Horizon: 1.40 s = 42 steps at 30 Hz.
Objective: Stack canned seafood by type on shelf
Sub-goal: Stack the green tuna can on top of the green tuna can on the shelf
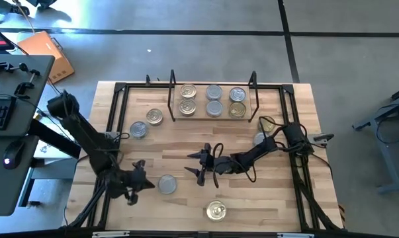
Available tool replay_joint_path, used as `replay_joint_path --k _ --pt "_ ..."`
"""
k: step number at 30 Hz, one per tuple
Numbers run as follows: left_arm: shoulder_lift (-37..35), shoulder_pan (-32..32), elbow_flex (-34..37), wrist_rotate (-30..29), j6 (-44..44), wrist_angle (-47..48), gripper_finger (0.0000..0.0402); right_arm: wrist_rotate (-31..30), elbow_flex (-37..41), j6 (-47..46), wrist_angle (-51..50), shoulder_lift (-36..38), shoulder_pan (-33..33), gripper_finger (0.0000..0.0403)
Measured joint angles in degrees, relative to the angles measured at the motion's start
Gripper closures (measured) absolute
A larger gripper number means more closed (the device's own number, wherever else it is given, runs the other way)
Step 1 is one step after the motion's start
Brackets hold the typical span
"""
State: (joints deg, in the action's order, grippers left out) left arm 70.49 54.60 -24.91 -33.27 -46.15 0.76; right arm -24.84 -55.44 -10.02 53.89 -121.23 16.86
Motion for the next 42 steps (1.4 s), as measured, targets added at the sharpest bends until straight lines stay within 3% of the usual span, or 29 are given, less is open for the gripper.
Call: replay_joint_path --k 4,13,18,23,28,33,38,42 --pt "4.15 -4.39 0.00 -0.02 3.47 -2.92 0.0402 0.00 0.00 -0.15 0.00 0.00 0.00 0.0148" --pt "11.16 -16.63 -0.15 13.49 13.57 -10.42 0.0402 -1.76 0.00 -1.98 0.01 0.00 0.27 0.0148" --pt "13.82 -22.42 -0.25 13.62 19.75 -13.74 0.0402 -5.15 0.00 -1.66 -3.23 2.66 1.64 0.0148" --pt "15.48 -28.78 0.02 14.44 28.48 -20.02 0.0402 -8.75 0.00 -1.53 -15.05 8.69 3.99 0.0148" --pt "19.33 -35.57 0.00 21.54 34.41 -29.66 0.0402 -12.96 0.00 -3.93 -27.51 15.26 6.92 0.0148" --pt "26.90 -40.54 -1.55 25.34 38.04 -40.64 0.0402 -22.15 0.00 -5.85 -37.32 21.35 11.12 0.0148" --pt "31.94 -42.87 -7.82 27.00 42.41 -40.24 0.0402 -28.98 -0.02 -9.34 -44.97 24.35 14.57 0.0148" --pt "31.62 -43.40 -12.72 26.96 46.77 -37.47 0.0402 -28.19 -0.02 -13.27 -48.95 24.39 15.19 0.0148"
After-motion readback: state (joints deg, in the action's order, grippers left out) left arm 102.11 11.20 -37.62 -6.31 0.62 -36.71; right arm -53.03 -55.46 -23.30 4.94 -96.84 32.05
